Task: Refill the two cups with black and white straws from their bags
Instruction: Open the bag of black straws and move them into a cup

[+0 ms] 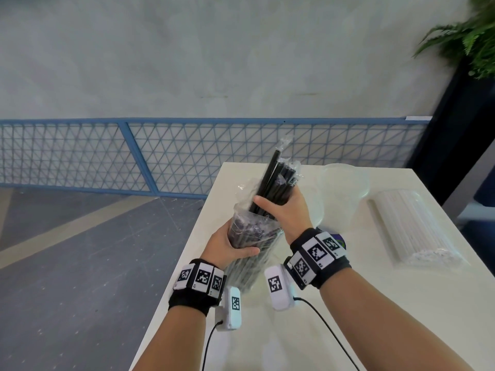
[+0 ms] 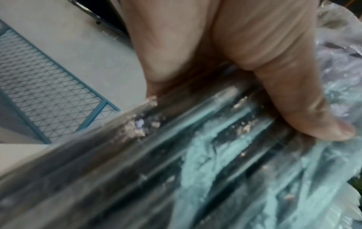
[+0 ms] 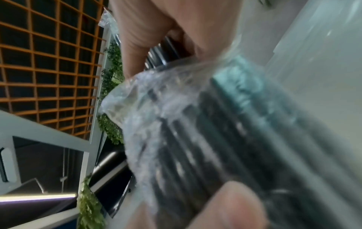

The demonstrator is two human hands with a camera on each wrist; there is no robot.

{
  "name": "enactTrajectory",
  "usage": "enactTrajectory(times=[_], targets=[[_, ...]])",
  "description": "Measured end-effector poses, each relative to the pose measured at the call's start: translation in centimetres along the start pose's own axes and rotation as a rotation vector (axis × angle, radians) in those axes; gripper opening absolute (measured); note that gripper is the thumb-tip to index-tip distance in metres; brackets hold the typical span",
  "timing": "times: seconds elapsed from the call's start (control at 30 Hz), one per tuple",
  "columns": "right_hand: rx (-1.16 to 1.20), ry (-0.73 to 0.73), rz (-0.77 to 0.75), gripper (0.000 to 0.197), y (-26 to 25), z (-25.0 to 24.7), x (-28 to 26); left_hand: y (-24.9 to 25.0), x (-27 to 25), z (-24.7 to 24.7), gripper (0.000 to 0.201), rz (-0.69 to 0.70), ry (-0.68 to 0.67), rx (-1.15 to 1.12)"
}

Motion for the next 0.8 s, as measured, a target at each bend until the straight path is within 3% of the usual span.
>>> enactTrajectory(times=[0.17, 0.3, 0.47, 0.57, 0.7, 0.8], targets=[[0.125, 0.163, 0.115, 0.040, 0.0, 0.7, 0.7, 0.3, -0.1, 0.6, 0.070, 0.002, -0.048, 0.012], [0.261, 0.183, 0.158, 0.053, -0.8, 0.9, 1.5, 0.2, -0.1, 0.3, 0.059, 0.000, 0.013, 0.053], [0.378, 0.189, 0.136, 0.027, -2.3, 0.3, 2.8, -0.4, 0.1, 0.0, 0.077, -0.012, 0.034, 0.025], [0.364, 0.067, 0.098, 0.025, -2.3, 0.3, 2.9, -0.5, 0.3, -0.2, 0.072, -0.003, 0.051, 0.038], [0.260, -0.280, 0.085, 0.027, -0.9, 0.4, 2.0, -0.1, 0.3, -0.5, 0.066, -0.021, 0.009, 0.024], [0.211, -0.290, 0.057, 0.028, -0.6, 0.3, 1.7, -0.1, 0.4, -0.4, 0.065, -0.027, -0.015, 0.001]])
Point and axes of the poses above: each hand's wrist, its own x-axis towards the middle knuckle, its own z-axis out of the palm, y = z × x, the point moved 2 cm from there along x, towards the middle knuckle, and after that the axes turned 8 degrees about y, right-handed, at the moved point
